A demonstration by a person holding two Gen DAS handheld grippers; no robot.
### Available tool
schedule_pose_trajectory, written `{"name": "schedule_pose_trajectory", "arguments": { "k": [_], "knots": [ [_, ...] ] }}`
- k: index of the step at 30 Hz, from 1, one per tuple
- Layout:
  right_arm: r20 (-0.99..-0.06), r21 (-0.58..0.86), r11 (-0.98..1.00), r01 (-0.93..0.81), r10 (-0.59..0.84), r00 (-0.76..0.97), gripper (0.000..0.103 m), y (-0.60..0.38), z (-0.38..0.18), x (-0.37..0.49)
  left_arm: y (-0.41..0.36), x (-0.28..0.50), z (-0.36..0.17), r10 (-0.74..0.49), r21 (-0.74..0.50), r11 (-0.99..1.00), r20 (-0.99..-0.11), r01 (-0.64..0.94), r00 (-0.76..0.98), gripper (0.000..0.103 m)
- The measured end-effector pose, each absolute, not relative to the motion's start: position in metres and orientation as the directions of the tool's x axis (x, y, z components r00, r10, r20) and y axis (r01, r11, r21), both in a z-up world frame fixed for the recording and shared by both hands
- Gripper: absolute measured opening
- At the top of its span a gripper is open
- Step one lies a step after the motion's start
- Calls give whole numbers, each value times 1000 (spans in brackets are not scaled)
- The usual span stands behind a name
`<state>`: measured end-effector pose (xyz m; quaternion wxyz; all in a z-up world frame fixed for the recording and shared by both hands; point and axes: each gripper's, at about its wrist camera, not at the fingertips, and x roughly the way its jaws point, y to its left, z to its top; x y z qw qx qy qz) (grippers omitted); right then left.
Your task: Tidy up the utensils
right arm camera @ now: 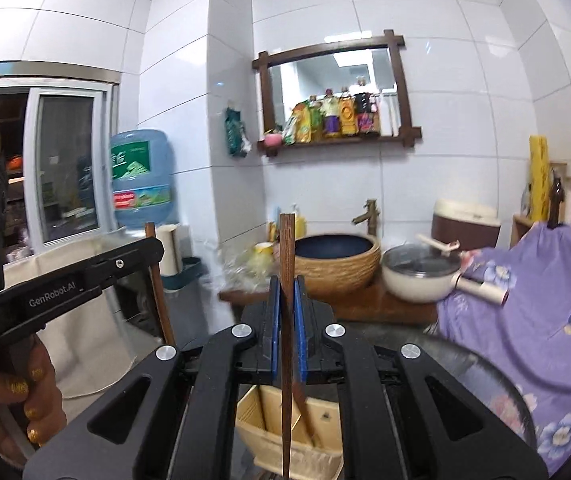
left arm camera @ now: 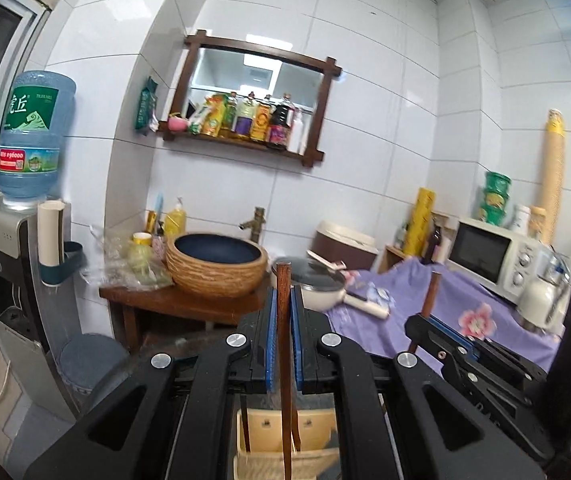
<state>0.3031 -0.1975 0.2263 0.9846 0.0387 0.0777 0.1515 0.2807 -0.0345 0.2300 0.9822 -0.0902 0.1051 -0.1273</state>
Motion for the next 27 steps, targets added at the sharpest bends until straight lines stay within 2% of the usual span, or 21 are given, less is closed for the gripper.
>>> {"name": "schedule_pose_trajectory", "arguments": {
  "k": [6,9,17,27],
  "knots": [
    [-79,67,975,-210,215,973,8,-193,226,340,-43,309,233,-172,-194,969,-102,150,980,7],
    [-93,62,980,-191,196,976,8,-191,207,350,-52,318,216,-150,-182,975,-98,130,984,7],
    [-186,81,983,-163,176,967,8,-195,140,370,-59,335,161,-148,-163,980,-188,118,971,7],
    [-265,86,983,-164,181,947,8,-196,106,371,-61,349,115,-168,-153,980,-311,125,935,7]
  ]
}}
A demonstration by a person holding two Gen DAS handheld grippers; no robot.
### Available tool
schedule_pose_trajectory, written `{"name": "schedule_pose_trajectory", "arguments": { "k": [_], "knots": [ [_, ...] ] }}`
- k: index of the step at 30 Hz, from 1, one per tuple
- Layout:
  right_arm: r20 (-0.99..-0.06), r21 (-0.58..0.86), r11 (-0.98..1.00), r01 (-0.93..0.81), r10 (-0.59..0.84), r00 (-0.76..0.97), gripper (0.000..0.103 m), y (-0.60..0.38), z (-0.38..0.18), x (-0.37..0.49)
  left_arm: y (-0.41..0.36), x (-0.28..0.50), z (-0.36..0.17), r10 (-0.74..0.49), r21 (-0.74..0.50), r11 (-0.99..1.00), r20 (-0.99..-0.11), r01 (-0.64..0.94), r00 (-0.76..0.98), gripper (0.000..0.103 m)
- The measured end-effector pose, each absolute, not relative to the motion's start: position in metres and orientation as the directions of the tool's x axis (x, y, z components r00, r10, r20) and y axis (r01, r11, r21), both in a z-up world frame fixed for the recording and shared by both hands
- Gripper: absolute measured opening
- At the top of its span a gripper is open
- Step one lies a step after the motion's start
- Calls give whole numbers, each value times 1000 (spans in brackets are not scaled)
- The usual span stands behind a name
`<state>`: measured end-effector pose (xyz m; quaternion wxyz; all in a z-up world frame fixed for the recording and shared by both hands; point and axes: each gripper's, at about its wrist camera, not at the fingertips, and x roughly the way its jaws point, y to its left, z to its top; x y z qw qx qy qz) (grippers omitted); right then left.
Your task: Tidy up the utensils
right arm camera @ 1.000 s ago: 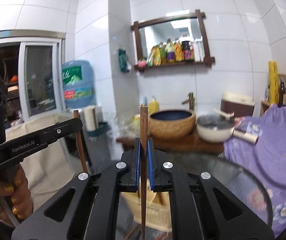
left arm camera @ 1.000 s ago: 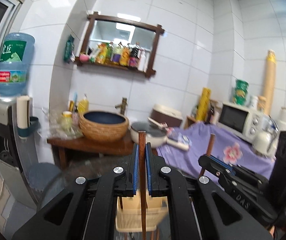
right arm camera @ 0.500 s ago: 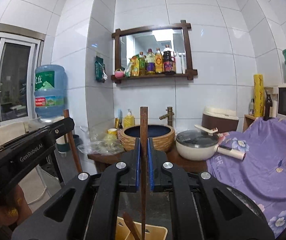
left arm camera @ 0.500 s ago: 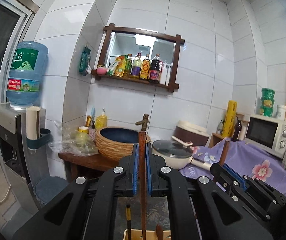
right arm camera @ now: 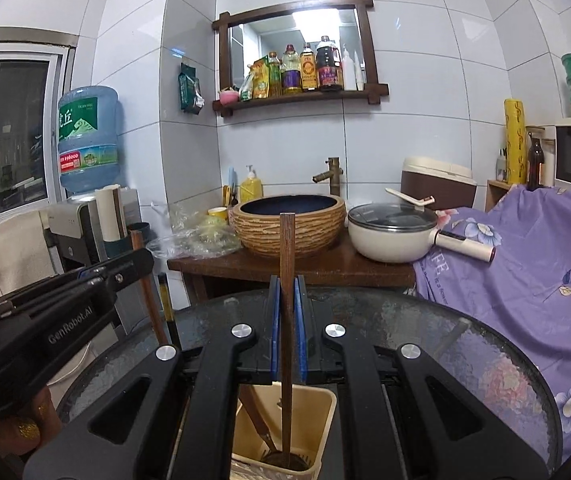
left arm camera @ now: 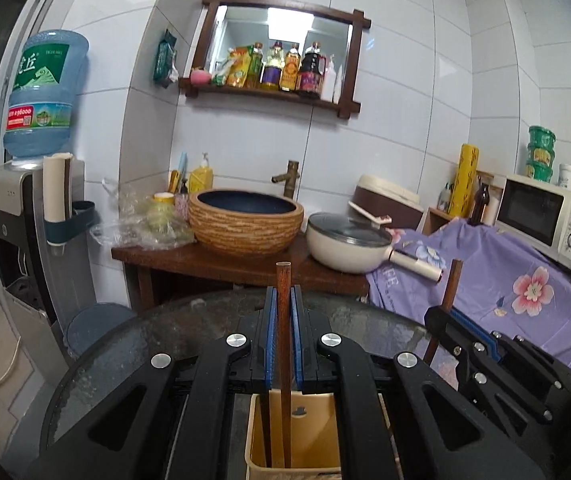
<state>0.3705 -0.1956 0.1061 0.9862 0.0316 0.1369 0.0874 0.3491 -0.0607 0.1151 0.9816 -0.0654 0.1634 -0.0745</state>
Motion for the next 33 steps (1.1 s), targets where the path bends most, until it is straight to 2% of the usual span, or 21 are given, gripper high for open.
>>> {"name": "schedule_pose_trajectory", "arguments": {
  "k": [10,12,13,14,15,16,17,19,23,25,29,33],
  "knots": [
    [-307,81,985,-152,169,937,8,-200,90,369,-64,349,99,-190,-136,979,-370,149,909,7],
    [-323,99,985,-144,168,931,12,-204,88,366,-63,346,99,-196,-134,979,-378,156,905,9],
    [-321,108,985,-137,165,933,26,-206,87,362,-62,344,99,-201,-140,977,-380,158,903,15],
    [-312,114,985,-131,161,936,52,-208,88,357,-59,340,99,-204,-151,976,-376,157,904,29],
    [-291,117,986,-123,152,945,63,-211,88,349,-56,335,99,-202,-159,975,-368,153,908,39],
    [-275,114,986,-120,147,950,68,-212,89,343,-53,330,98,-197,-164,976,-359,146,913,56],
    [-266,98,987,-125,147,953,68,-212,89,335,-49,322,97,-189,-168,976,-345,138,919,62],
    [-273,75,988,-136,152,950,68,-210,88,325,-45,312,95,-188,-164,977,-341,139,921,63],
    [-320,65,981,-181,192,928,69,-206,80,301,-34,291,84,-161,-139,983,-372,116,914,79],
    [-343,61,979,-194,203,917,71,-205,74,290,-28,282,78,-167,-137,983,-393,122,904,82],
    [-418,75,971,-228,238,877,75,-203,58,271,-17,262,57,-167,-116,985,-458,128,873,91],
    [-509,66,962,-264,260,821,75,-196,38,257,-11,247,31,-150,-74,989,-546,131,824,93]
  ]
}}
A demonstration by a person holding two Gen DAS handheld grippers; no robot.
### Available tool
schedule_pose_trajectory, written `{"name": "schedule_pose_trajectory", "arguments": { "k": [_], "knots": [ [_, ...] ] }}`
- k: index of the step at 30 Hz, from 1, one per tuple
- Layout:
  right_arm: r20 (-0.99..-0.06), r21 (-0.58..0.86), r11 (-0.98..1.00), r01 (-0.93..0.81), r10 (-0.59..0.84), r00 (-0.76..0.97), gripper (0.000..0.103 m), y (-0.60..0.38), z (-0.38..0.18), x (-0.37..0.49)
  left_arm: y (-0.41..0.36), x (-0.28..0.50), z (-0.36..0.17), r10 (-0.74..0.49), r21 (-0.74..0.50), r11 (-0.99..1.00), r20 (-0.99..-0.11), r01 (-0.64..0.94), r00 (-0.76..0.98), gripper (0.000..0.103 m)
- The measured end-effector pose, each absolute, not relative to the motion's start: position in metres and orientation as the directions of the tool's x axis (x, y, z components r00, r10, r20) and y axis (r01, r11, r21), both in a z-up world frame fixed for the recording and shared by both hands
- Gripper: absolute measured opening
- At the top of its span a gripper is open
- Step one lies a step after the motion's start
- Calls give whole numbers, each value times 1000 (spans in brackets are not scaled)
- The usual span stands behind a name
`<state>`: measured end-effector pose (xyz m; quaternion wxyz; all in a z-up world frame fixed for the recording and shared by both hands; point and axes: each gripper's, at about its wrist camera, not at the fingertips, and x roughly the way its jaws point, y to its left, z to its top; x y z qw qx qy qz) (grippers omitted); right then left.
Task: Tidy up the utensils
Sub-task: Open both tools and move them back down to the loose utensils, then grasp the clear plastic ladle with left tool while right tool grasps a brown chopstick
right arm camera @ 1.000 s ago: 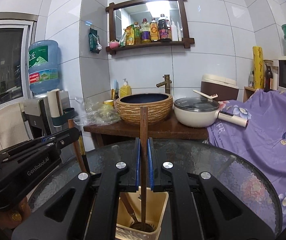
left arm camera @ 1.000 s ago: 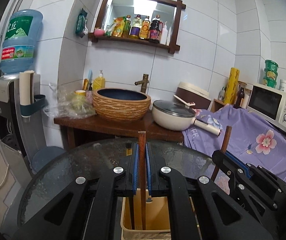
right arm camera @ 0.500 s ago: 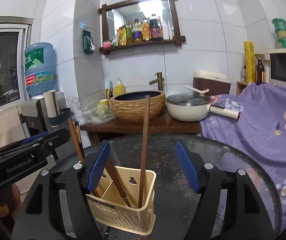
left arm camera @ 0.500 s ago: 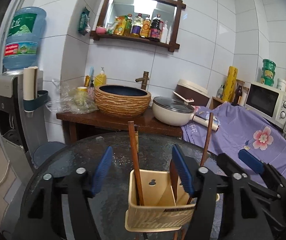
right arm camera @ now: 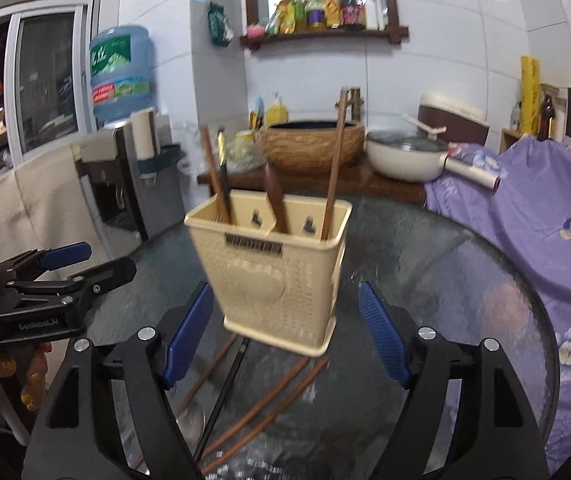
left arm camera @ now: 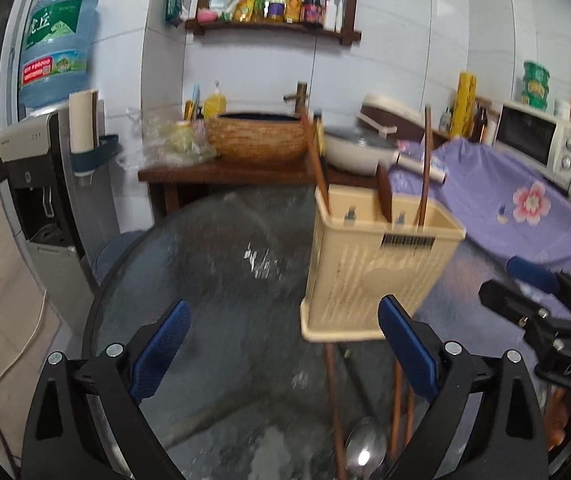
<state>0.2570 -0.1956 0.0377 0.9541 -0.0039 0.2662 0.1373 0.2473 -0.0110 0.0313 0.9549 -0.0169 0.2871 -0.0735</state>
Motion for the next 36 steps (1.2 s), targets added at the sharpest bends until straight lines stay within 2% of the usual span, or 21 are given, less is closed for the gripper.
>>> {"name": "schedule_pose_trajectory", "arguments": {
  "k": [7,19,22,29,36],
  "knots": [
    [-606,57,960,-273,251,755,75,-187,2,241,7,225,-6,-130,-66,991,-636,115,761,93],
    [-690,46,946,-322,263,674,75,-166,-37,226,8,202,-42,-129,-36,989,-700,145,702,91],
    [-710,26,944,-328,248,659,74,-157,-46,226,4,197,-50,-142,-36,985,-719,168,681,85],
    [-752,28,954,-297,216,623,56,-155,-56,237,-5,196,-64,-165,-36,977,-751,211,639,65],
    [-794,72,979,-189,171,583,45,-179,-66,259,-20,204,-67,-155,8,968,-762,249,629,57]
  ]
}}
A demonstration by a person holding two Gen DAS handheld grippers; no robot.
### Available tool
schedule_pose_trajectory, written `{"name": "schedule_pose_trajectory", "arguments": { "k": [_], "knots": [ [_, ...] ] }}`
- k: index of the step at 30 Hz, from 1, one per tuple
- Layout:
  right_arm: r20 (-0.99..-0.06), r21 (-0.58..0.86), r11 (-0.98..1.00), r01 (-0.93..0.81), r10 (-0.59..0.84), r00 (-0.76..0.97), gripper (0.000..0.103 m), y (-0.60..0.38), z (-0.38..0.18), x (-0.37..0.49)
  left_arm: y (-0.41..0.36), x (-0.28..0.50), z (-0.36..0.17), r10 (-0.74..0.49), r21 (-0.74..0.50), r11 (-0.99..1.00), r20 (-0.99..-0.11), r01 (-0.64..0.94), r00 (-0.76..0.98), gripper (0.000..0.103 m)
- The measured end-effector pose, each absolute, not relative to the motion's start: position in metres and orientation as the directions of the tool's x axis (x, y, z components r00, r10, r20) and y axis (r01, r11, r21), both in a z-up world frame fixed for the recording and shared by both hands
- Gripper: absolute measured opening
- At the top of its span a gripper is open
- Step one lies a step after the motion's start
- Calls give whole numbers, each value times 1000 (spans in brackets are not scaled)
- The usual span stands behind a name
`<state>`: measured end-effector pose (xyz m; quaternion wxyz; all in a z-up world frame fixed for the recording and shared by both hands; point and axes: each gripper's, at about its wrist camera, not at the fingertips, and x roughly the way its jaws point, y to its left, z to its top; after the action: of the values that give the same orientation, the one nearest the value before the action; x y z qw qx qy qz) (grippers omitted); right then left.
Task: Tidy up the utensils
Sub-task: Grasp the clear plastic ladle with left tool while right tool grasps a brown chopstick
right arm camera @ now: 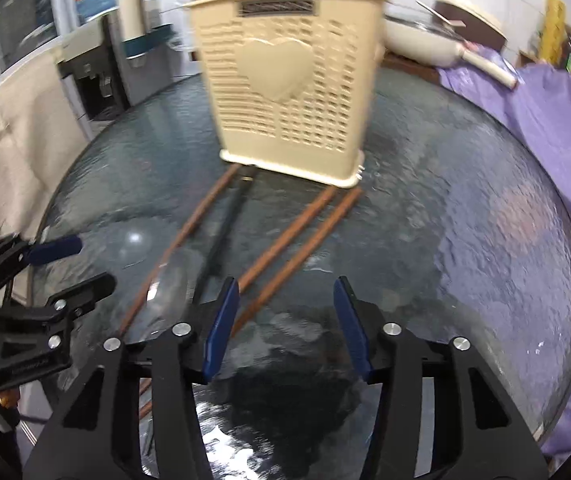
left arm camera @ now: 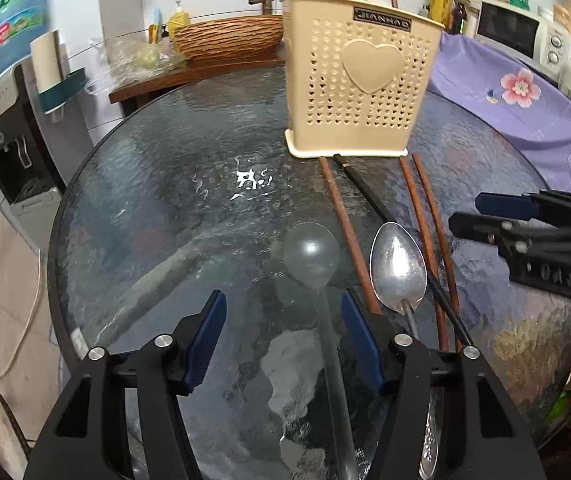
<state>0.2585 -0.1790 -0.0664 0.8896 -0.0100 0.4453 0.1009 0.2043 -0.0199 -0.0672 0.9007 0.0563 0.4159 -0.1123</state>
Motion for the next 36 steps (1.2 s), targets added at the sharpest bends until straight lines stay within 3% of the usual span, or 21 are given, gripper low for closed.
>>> {"name": "schedule_pose_trajectory", "arguments": {
  "k": [4,25,36],
  "knots": [
    [-810,114,981,-157,183,557,39,-184,-71,271,-26,207,-68,-150,25,965,-764,261,627,55],
    [-854,8,992,-123,71,515,19,-166,-76,331,-32,215,-75,-140,41,962,-777,271,614,53],
    [-852,20,977,-211,127,508,17,-176,-77,329,-37,229,-74,-134,51,961,-776,273,616,50]
  ]
}}
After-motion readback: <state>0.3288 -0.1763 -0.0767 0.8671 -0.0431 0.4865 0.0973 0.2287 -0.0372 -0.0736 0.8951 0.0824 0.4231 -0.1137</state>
